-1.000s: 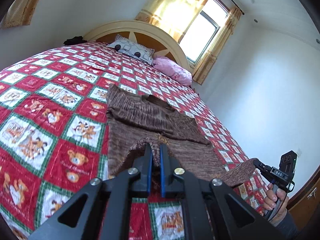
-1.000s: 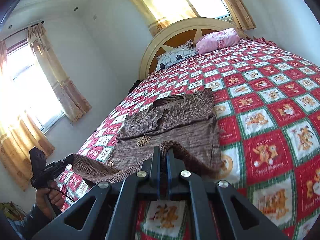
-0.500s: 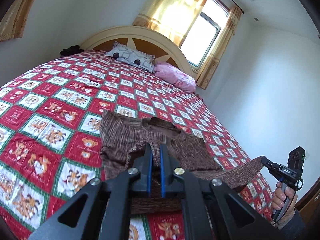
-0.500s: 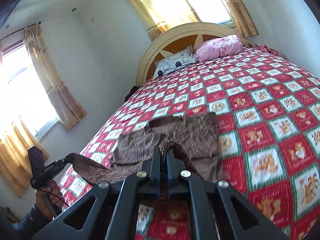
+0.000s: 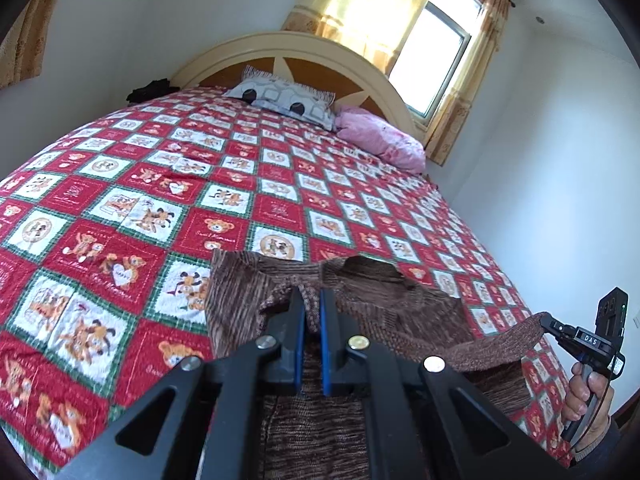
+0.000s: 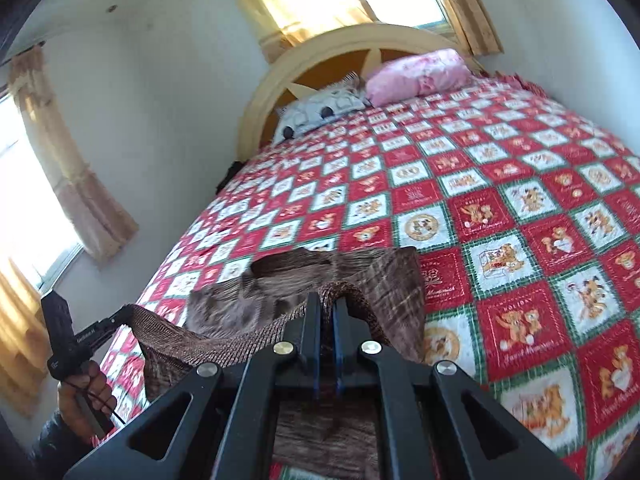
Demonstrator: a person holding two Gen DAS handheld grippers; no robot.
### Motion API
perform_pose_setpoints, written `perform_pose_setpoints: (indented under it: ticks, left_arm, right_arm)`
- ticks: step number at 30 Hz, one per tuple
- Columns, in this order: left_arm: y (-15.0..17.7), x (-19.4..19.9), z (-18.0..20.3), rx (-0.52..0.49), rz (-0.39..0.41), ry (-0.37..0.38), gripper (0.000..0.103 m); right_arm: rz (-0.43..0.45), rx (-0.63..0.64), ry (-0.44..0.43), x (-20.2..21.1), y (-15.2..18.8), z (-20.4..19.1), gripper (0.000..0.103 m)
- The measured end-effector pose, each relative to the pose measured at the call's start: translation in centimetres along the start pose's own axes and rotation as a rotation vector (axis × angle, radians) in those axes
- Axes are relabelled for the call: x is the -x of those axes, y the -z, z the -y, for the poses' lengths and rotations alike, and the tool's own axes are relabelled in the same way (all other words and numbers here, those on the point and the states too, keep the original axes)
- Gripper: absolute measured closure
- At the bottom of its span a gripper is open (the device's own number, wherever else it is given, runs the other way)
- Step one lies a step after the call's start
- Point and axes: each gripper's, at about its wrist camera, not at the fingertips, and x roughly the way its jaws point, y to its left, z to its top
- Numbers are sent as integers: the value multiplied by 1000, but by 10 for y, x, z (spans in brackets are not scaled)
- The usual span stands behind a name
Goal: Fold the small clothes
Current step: 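Lift the hem with both grippers and fold it over toward the collar, then open both grippers to release the folded hem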
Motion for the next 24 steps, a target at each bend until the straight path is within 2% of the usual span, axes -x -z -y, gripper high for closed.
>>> perform_pose_setpoints:
  ticks: [5, 13, 16, 18, 19, 20, 21, 22, 23, 24]
  left_arm:
    - [-12, -41, -9, -10, -42, -30, 97]
    - [-10, -100, -22, -33, -129, -99, 96]
    - [-14, -114, -26, -35, -129, -158, 92]
    - [-22, -116, -30, -25, -114, -181, 90]
    - [-25, -114, -32, -19, -105, -189, 83]
    - [-27, -108, -33, -11, -99, -200, 68]
    - [-27, -104, -33, -14, -93, -196, 58]
    - [-25, -96, -31, -31, -82, -190, 43]
    - [-22, -90, -28, -57, -71, -190, 37]
    - [-16, -84, -23, -99, -68, -194, 36]
  right_arm:
    - [-56, -28, 29, -53, -17, 20, 99]
    - [-165, -94, 89, -126, -27, 52, 99]
    - [-226, -121, 107, -154, -30, 66, 98]
    - [-231, -150, 117, -166, -35, 76, 97]
    - [-226, -166, 117, -169, -39, 79, 89]
    - [-218, -170, 126, -169, -41, 79, 78]
    - [-202, -165, 146, -165, -43, 77, 43]
    - [-188, -152, 147, -161, -44, 74, 27]
    - [-164, -127, 123, -152, -44, 68, 27]
    - [-156, -101, 112, -148, -43, 63, 27]
